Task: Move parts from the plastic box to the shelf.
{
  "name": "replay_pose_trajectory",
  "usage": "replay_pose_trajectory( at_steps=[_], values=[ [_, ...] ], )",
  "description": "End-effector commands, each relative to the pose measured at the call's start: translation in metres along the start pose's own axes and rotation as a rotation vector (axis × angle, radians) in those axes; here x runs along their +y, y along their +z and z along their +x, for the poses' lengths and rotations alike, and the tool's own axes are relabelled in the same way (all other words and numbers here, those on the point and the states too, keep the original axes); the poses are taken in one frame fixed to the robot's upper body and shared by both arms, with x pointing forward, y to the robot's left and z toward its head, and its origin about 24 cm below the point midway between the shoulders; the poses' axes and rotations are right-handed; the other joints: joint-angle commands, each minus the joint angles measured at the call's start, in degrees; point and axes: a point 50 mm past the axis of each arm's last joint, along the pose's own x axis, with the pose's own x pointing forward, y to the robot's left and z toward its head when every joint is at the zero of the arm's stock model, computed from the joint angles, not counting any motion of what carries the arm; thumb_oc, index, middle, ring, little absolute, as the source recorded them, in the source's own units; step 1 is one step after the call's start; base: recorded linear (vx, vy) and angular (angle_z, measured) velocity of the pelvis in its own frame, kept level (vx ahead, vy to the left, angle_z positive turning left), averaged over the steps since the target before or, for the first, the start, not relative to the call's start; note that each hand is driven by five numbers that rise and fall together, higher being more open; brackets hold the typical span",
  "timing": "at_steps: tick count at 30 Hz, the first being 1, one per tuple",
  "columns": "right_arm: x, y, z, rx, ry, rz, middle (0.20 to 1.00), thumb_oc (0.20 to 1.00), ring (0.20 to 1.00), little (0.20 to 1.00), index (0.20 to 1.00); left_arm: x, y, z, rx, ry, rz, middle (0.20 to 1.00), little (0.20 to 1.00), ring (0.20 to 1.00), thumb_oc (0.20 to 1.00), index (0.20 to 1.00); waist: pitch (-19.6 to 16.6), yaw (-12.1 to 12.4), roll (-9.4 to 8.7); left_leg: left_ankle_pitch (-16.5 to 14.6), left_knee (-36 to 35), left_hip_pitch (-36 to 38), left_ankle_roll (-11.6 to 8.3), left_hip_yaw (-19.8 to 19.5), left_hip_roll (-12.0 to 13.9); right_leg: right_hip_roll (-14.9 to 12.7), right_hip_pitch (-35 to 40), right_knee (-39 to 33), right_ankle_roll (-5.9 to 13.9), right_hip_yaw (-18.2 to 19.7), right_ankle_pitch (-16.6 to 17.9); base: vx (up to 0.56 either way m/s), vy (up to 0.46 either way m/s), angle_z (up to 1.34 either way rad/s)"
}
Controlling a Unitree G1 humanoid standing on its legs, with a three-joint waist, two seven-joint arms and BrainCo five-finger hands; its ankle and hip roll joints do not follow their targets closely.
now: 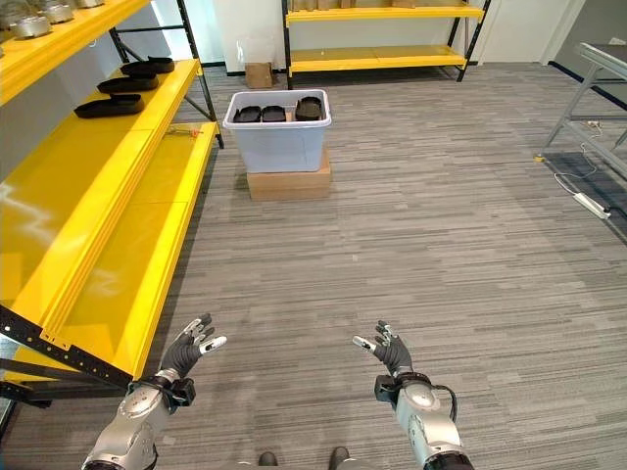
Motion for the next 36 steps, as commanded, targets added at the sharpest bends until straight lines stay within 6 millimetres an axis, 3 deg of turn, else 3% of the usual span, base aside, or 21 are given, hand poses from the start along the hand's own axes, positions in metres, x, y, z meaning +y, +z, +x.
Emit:
replay_pose_trajectory(
  at_steps=[1,5,21,36],
  values=[
    [0.005,0.024,0.006,-0.110,0.016,-0.025,1.000,1.000,1.000,1.000,1.000,-0.004,0.010,0.008,0.000,-0.079,0.049,1.000,1.000,1.000,1.000,1.000,-1.03,-0.21,-1.18,-0.79,0.32,0.22,-2.95,1.69,1.03,-1.78,1.22,0.56,3.62,-1.62,0.29,0.00,0.000,0.00],
    [0.005,0.023,0.006,-0.101,0.020,-0.037,1.000,1.000,1.000,1.000,1.000,-0.005,0.012,0.010,-0.028,-0.084,-0.028,1.000,1.000,1.000,1.000,1.000,-1.27,-0.46,-1.00,-1.02,0.32,0.35,-2.76,2.04,0.71,-1.81,1.01,0.56,3.77,-1.34,0.38,0.02,0.047,-0.01],
    [0.010,0.020,0.005,-0.095,0.060,-0.065,1.000,1.000,1.000,1.000,1.000,-0.009,0.011,0.010,-0.012,-0.129,-0.005,1.000,1.000,1.000,1.000,1.000,-1.10,-0.03,-1.29,-1.99,0.32,0.82,-1.67,1.79,-0.66,-2.54,1.35,0.56,4.33,-1.66,0.74,0.01,0.046,0.00],
    [0.005,0.023,0.003,-0.120,0.021,-0.036,1.000,1.000,1.000,1.000,1.000,-0.006,0.003,0.009,0.048,-0.143,0.022,1.000,1.000,1.000,1.000,1.000,-0.48,-0.88,-1.10,-3.00,0.32,1.24,0.90,1.58,-2.54,-3.99,0.48,4.15,5.51,-0.90,0.24,0.03,0.107,0.02]
  ],
)
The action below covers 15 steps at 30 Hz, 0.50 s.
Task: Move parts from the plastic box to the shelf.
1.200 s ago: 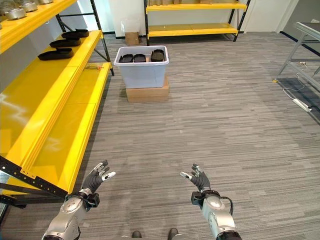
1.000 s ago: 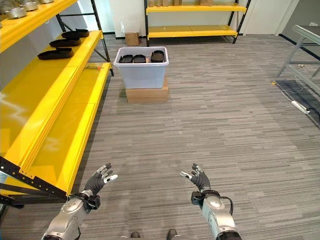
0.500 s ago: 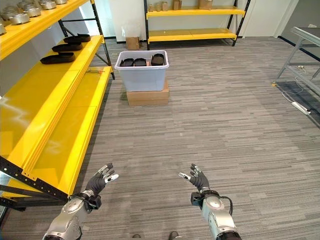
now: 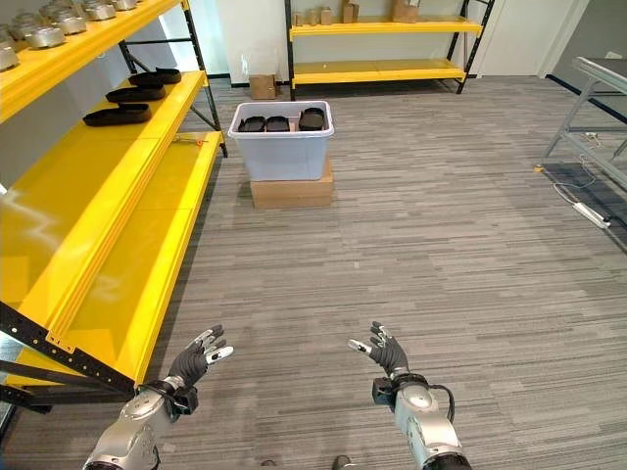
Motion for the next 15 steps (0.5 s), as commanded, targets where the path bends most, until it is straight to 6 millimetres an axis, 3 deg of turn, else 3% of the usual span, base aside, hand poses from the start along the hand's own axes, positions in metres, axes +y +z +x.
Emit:
replay_pose_trajectory(
  at_steps=[1,4,5,8,10,11,12,15],
  values=[
    [0.000,0.030,0.005,-0.140,-0.024,0.021,1.000,1.000,1.000,1.000,1.000,-0.001,0.020,0.011,-0.059,-0.050,0.064,1.000,1.000,1.000,1.000,1.000,1.13,-0.83,-0.83,-2.68,0.67,0.77,0.88,1.95,-1.84,-3.64,-2.03,7.81,5.88,-0.53,-0.45,-0.01,0.279,0.00],
    [0.000,0.031,0.006,-0.137,-0.042,0.017,1.000,1.000,1.000,1.000,1.000,-0.002,0.025,0.012,-0.075,-0.050,0.103,1.000,1.000,1.000,1.000,1.000,1.73,-1.20,-0.58,-2.87,0.67,0.54,1.98,2.08,-2.45,-4.28,-4.37,13.78,6.69,-0.78,-0.07,-0.02,0.245,-0.02],
    [0.002,0.035,0.006,-0.162,-0.038,0.019,1.000,1.000,1.000,1.000,1.000,-0.001,0.031,0.015,-0.088,-0.015,0.101,1.000,1.000,1.000,1.000,1.000,2.74,-1.59,-0.12,-2.96,0.67,0.45,2.65,1.62,-2.73,-6.23,-10.22,23.64,7.98,-0.32,3.72,-0.05,0.285,-0.08],
    [0.006,0.039,0.004,-0.192,-0.034,0.013,1.000,1.000,1.000,1.000,1.000,0.001,0.031,0.016,-0.093,-0.007,0.081,1.000,1.000,1.000,1.000,1.000,3.67,-1.72,0.43,-3.33,0.67,0.51,2.74,1.19,-2.75,-7.79,-14.83,31.70,8.25,-0.90,6.08,0.00,0.171,0.01],
    [0.004,0.039,0.004,-0.193,-0.046,0.010,1.000,1.000,1.000,1.000,1.000,0.001,0.029,0.015,-0.097,0.000,0.098,1.000,1.000,1.000,1.000,1.000,4.02,-2.19,-0.03,-3.97,0.67,1.06,2.61,0.75,-3.21,-7.17,-16.98,30.02,8.49,-0.94,7.31,0.09,0.034,-0.05],
    [0.001,0.039,0.003,-0.194,-0.056,0.005,1.000,1.000,1.000,1.000,1.000,0.001,0.029,0.015,-0.099,0.004,0.093,1.000,1.000,1.000,1.000,1.000,4.17,-2.60,-0.56,-4.47,0.67,1.58,2.47,0.49,-3.60,-6.42,-17.46,26.33,8.54,-0.86,7.64,0.21,-0.077,-0.10],
    [-0.003,0.039,0.002,-0.196,-0.062,0.011,1.000,1.000,1.000,1.000,1.000,0.000,0.030,0.014,-0.105,0.001,0.092,1.000,1.000,1.000,1.000,1.000,4.34,-3.14,-1.74,-5.19,0.67,2.28,2.24,-0.10,-4.41,-5.26,-17.92,17.75,8.86,-0.49,8.44,0.20,-0.092,-0.01],
    [-0.008,0.037,0.001,-0.210,-0.066,0.008,1.000,1.000,1.000,1.000,1.000,0.000,0.028,0.013,-0.098,-0.007,0.105,1.000,1.000,1.000,1.000,1.000,4.85,-3.23,-2.62,-6.23,0.67,3.31,2.23,-0.72,-5.04,-5.09,-18.51,10.65,9.86,-0.83,11.53,0.24,-0.120,0.17]
  ],
)
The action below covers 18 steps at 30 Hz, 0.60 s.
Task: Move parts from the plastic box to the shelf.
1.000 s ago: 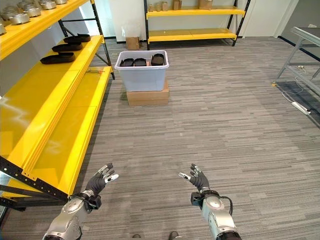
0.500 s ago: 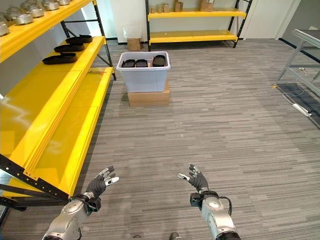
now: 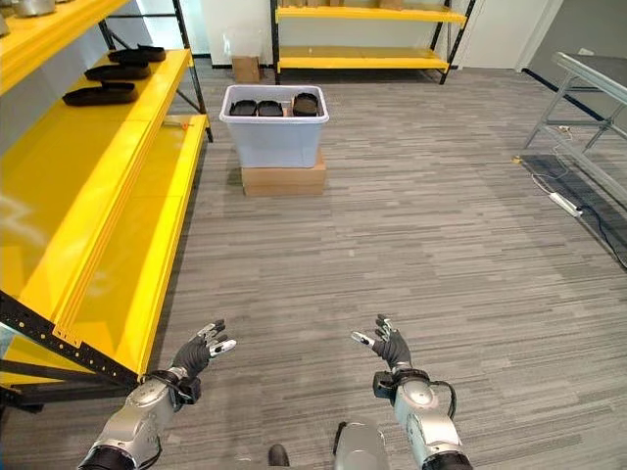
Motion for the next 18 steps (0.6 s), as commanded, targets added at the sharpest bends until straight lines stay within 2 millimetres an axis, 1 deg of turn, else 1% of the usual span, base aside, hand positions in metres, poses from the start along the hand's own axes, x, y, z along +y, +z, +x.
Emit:
replay_pose_trajectory(
  at_steps=[1,2,7,9,11,12,14,16,17,18],
  values=[
    [-0.006,0.023,0.004,-0.144,-0.024,-0.015,1.000,1.000,1.000,1.000,1.000,-0.001,0.016,-0.003,-0.096,-0.010,0.082,1.000,1.000,1.000,1.000,1.000,0.26,-0.26,-1.35,-4.90,-0.14,4.76,-2.72,0.26,-0.34,0.70,3.34,-9.56,1.52,-1.31,13.73,0.38,-0.158,0.36],
    [-0.013,0.026,0.003,-0.166,-0.059,0.020,1.000,1.000,1.000,1.000,1.000,-0.003,0.010,-0.006,-0.086,-0.021,0.114,1.000,1.000,1.000,1.000,1.000,0.72,-0.04,-1.45,-5.40,-0.14,5.82,-2.66,-0.36,-0.40,0.41,2.29,-11.26,1.97,-1.49,14.89,0.42,-0.167,0.27],
    [-0.024,0.027,0.003,-0.169,-0.121,0.022,1.000,1.000,1.000,1.000,1.000,-0.009,0.000,-0.006,-0.067,-0.040,0.118,1.000,1.000,1.000,1.000,1.000,-0.28,-0.40,-1.79,-5.78,0.48,6.76,-2.74,-0.45,-0.35,1.66,5.78,-11.72,0.92,-0.49,13.21,0.36,-0.138,0.42],
    [-0.030,0.030,0.004,-0.167,-0.168,0.000,1.000,1.000,1.000,1.000,1.000,-0.012,-0.003,-0.009,-0.062,-0.053,0.098,1.000,1.000,1.000,1.000,1.000,-1.13,0.10,-1.61,-6.90,3.40,6.79,-3.24,1.05,0.42,2.20,8.18,-11.11,-1.42,-2.84,9.46,0.49,-0.239,0.36],
    [-0.035,0.033,0.005,-0.163,-0.194,0.006,1.000,1.000,1.000,1.000,1.000,-0.015,-0.005,-0.010,-0.063,-0.055,0.085,1.000,1.000,1.000,1.000,1.000,-1.71,0.51,-1.53,-7.74,6.10,6.98,-4.31,1.87,1.02,2.86,10.23,-11.75,-3.15,-4.05,7.81,0.42,-0.219,0.31],
    [-0.036,0.034,0.005,-0.166,-0.194,0.004,1.000,1.000,1.000,1.000,1.000,-0.016,-0.005,-0.010,-0.065,-0.056,0.081,1.000,1.000,1.000,1.000,1.000,-1.81,0.54,-1.54,-7.75,6.51,6.96,-4.47,1.99,1.15,2.98,10.50,-11.95,-3.37,-4.18,7.65,0.33,-0.196,0.19],
    [-0.037,0.036,0.004,-0.180,-0.193,-0.021,1.000,1.000,1.000,1.000,1.000,-0.018,-0.003,-0.010,-0.082,-0.060,0.059,1.000,1.000,1.000,1.000,1.000,-2.47,0.73,-1.45,-6.52,9.76,6.41,-5.62,2.54,2.01,3.75,11.83,-12.96,-4.63,-4.92,6.56,0.31,-0.215,0.01],
    [-0.040,0.037,0.003,-0.182,-0.188,-0.046,1.000,1.000,1.000,1.000,1.000,-0.018,-0.002,-0.010,-0.096,-0.046,0.031,1.000,1.000,1.000,1.000,1.000,-3.01,0.77,-1.12,-2.97,14.79,5.16,-7.64,2.71,3.16,5.23,12.98,-13.65,-6.16,-5.23,5.06,0.30,-0.264,-0.19],
    [-0.041,0.037,0.003,-0.180,-0.184,-0.065,1.000,1.000,1.000,1.000,1.000,-0.017,0.000,-0.009,-0.105,-0.031,0.015,1.000,1.000,1.000,1.000,1.000,-3.17,0.84,-1.24,-0.56,20.04,3.71,-8.92,3.21,4.09,5.76,13.57,-13.74,-7.18,-5.62,4.10,0.36,-0.335,-0.17],
    [-0.042,0.035,0.002,-0.169,-0.173,-0.095,1.000,1.000,1.000,1.000,1.000,-0.016,0.004,-0.007,-0.127,-0.023,-0.013,1.000,1.000,1.000,1.000,1.000,-3.25,0.90,-0.92,1.33,26.21,2.59,-11.01,3.37,5.99,6.86,14.79,-13.76,-8.03,-5.80,2.19,0.34,-0.371,-0.11]
  ],
)
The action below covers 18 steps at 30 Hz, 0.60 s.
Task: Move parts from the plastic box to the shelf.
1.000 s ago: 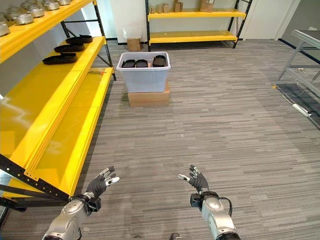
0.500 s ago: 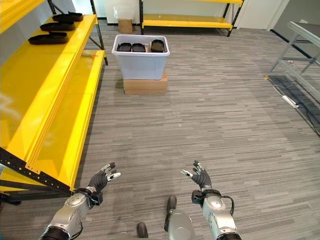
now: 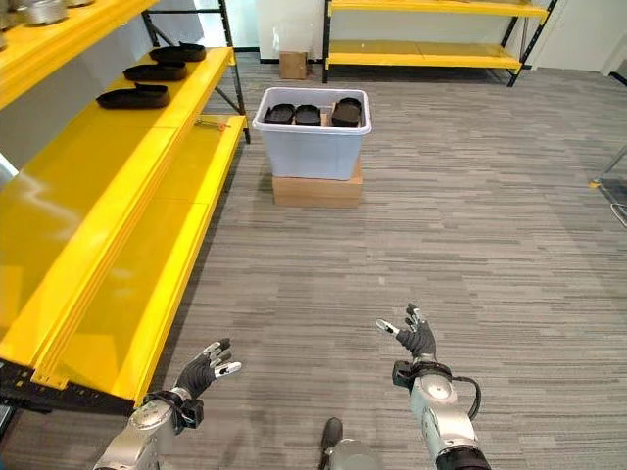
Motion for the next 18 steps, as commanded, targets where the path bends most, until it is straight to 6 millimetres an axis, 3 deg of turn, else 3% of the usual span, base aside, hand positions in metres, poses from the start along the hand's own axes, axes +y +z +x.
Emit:
replay_pose_trajectory(
  at_steps=[1,4,6,8,10,11,12,13,14,15,18],
  values=[
    [-0.010,0.014,0.001,-0.076,0.023,-0.043,1.000,1.000,1.000,1.000,1.000,-0.001,0.038,0.006,-0.189,-0.003,0.012,1.000,1.000,1.000,1.000,1.000,-1.10,0.61,-2.05,12.26,12.68,-6.64,-3.26,3.43,-0.62,-0.86,-1.28,0.48,4.29,-2.02,-0.68,0.31,-0.319,-0.07],
    [-0.012,0.010,0.000,-0.065,0.037,-0.046,1.000,1.000,1.000,1.000,1.000,0.001,0.042,0.005,-0.204,0.000,0.058,1.000,1.000,1.000,1.000,1.000,0.00,1.30,-2.66,13.42,21.97,-13.01,-3.71,2.52,-0.16,-0.95,0.41,0.60,3.31,-1.56,-1.68,0.13,-0.134,-0.10],
    [-0.011,0.009,-0.001,-0.063,0.057,-0.032,1.000,1.000,1.000,1.000,1.000,0.005,0.043,0.003,-0.206,0.012,0.039,1.000,1.000,1.000,1.000,1.000,1.17,1.98,-2.76,12.29,21.24,-16.72,-2.49,2.74,0.38,-1.15,1.81,0.73,3.50,-1.16,-2.15,0.23,-0.075,-0.07],
    [-0.004,0.011,0.001,-0.067,0.087,-0.034,1.000,1.000,1.000,1.000,1.000,0.010,0.044,0.002,-0.207,0.034,0.030,1.000,1.000,1.000,1.000,1.000,1.98,2.42,-3.10,10.92,15.43,-17.82,-1.11,5.03,1.40,-1.40,2.96,0.72,4.02,0.11,-2.57,0.26,0.031,-0.06],
    [0.005,0.014,0.003,-0.071,0.121,-0.050,1.000,1.000,1.000,1.000,1.000,0.012,0.042,0.001,-0.203,0.056,0.015,1.000,1.000,1.000,1.000,1.000,2.07,2.54,-2.44,9.36,1.91,-16.99,-1.25,6.85,1.68,-1.02,4.58,0.16,5.41,1.64,-3.26,0.31,0.190,-0.19],
    [0.010,0.014,0.001,-0.071,0.141,-0.059,1.000,1.000,1.000,1.000,1.000,0.013,0.038,-0.001,-0.196,0.072,0.001,1.000,1.000,1.000,1.000,1.000,1.84,2.88,-1.92,11.52,-8.48,-16.45,-1.60,6.57,0.85,-1.06,5.52,-0.19,6.32,2.48,-3.32,0.32,0.244,-0.21],
    [0.012,0.013,0.000,-0.068,0.149,-0.062,1.000,1.000,1.000,1.000,1.000,0.013,0.037,-0.002,-0.193,0.079,-0.004,1.000,1.000,1.000,1.000,1.000,1.76,3.07,-1.75,12.84,-11.84,-16.33,-1.86,6.04,0.66,-1.03,6.02,-0.30,6.55,3.05,-3.50,0.29,0.213,-0.14],
    [0.014,0.012,0.000,-0.065,0.158,-0.065,1.000,1.000,1.000,1.000,1.000,0.015,0.035,-0.003,-0.191,0.086,-0.010,1.000,1.000,1.000,1.000,1.000,1.79,3.60,-1.31,16.21,-15.84,-17.42,-2.08,5.74,1.62,-0.56,6.19,-0.42,6.19,3.44,-3.06,0.33,0.187,-0.30],
    [0.016,0.010,-0.002,-0.056,0.179,-0.068,1.000,1.000,1.000,1.000,1.000,0.017,0.030,-0.006,-0.189,0.095,-0.018,1.000,1.000,1.000,1.000,1.000,2.02,4.28,-0.97,19.89,-18.85,-19.29,-3.37,4.41,3.55,-0.42,7.22,-0.17,6.00,4.21,-3.64,0.36,0.219,-0.29],
    [0.018,0.006,-0.003,-0.041,0.197,-0.054,1.000,1.000,1.000,1.000,1.000,0.019,0.027,-0.008,-0.190,0.101,-0.023,1.000,1.000,1.000,1.000,1.000,2.32,4.54,-0.87,20.77,-19.54,-21.24,-3.87,3.91,4.97,-0.81,7.66,0.47,5.99,4.32,-4.28,0.42,0.264,-0.48],
    [0.018,0.005,-0.004,-0.044,0.237,-0.082,1.000,1.000,1.000,1.000,1.000,0.024,0.021,-0.012,-0.196,0.116,-0.038,1.000,1.000,1.000,1.000,1.000,2.75,4.82,-0.77,19.87,-19.46,-21.78,-4.34,3.79,5.14,-2.46,9.44,3.09,6.88,3.87,-7.54,0.42,0.313,-0.48]
  ],
)
